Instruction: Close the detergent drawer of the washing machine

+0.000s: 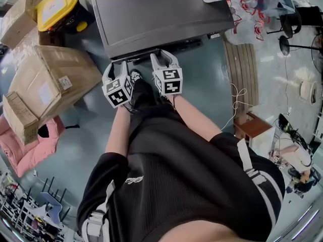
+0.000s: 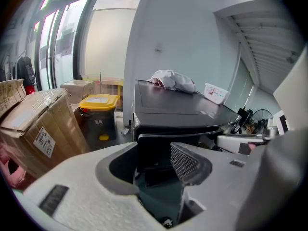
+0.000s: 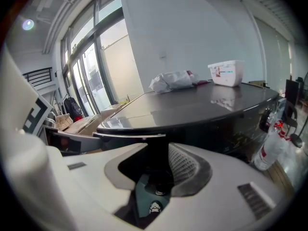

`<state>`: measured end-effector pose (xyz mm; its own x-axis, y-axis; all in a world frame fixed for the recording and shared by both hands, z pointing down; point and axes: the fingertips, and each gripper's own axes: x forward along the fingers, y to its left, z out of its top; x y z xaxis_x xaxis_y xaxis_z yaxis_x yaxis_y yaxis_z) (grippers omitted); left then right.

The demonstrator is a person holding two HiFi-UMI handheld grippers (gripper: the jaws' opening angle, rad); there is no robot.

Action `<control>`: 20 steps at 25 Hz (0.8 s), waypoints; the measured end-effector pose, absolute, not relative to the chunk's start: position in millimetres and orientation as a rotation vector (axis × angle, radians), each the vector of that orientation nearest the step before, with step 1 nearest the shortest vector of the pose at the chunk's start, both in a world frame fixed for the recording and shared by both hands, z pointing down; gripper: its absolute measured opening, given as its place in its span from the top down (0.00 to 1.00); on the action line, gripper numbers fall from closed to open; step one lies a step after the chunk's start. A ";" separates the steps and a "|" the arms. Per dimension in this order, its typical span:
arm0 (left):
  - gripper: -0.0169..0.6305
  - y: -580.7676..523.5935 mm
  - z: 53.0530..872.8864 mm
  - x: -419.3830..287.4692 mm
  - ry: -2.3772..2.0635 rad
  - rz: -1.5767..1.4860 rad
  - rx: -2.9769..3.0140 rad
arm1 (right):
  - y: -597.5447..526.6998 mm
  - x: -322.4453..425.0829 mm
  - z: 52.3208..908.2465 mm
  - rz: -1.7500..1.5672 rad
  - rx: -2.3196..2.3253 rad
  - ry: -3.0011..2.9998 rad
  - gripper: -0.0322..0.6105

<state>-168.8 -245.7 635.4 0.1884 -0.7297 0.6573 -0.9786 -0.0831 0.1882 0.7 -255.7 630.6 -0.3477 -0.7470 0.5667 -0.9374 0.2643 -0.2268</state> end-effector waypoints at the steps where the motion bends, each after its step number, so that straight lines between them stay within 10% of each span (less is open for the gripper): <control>1: 0.65 -246.4 635.5 -168.8 -1.595 0.535 1.873 | -256.3 0.7 630.6 0.762 1.537 -2.194 0.77; 20: 0.65 -247.8 636.3 -167.8 -1.585 0.547 1.847 | -258.2 0.8 630.9 0.749 1.507 -2.169 0.77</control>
